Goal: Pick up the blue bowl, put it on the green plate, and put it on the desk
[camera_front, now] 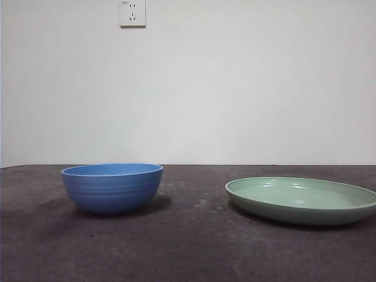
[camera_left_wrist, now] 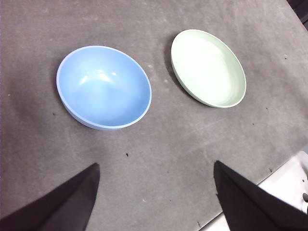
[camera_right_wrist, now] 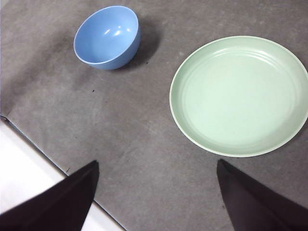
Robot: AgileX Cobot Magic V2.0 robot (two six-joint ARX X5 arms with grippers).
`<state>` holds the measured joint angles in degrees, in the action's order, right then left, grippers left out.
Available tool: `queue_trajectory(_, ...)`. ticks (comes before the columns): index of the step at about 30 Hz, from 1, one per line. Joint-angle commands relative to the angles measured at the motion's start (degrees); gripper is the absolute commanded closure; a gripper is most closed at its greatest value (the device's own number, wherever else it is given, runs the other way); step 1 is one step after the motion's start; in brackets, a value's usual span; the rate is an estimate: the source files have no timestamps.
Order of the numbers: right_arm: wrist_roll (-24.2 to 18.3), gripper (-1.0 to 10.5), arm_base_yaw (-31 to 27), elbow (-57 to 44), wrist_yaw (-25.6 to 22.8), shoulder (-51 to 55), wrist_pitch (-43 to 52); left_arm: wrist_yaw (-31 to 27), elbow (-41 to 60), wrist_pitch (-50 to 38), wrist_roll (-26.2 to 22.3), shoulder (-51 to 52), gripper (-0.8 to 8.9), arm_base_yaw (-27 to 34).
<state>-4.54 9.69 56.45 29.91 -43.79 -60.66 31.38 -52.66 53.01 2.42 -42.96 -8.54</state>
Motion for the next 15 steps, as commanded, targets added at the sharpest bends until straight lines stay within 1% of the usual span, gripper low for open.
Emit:
queue_trajectory(1, 0.09, 5.5, 0.11, 0.94, 0.07, -0.31, 0.17, 0.17, -1.29, -0.28, -0.42, -0.37, 4.30, -0.22)
queue_trajectory(5, 0.09, 5.5, 0.11, 0.94, 0.07, -0.31, 0.20, 0.13, -1.29, -0.55, -0.22, -0.96, 4.30, -0.22)
queue_trajectory(10, 0.09, 5.5, 0.11, 0.94, 0.07, -0.31, 0.22, -0.11, -1.44, -3.02, 1.57, -4.04, 4.31, -0.59)
queue_trajectory(15, 0.09, 5.5, 0.11, 0.94, 0.07, -0.31, 0.22, -3.76, -3.67, -5.25, 1.73, -10.40, 4.31, -2.71)
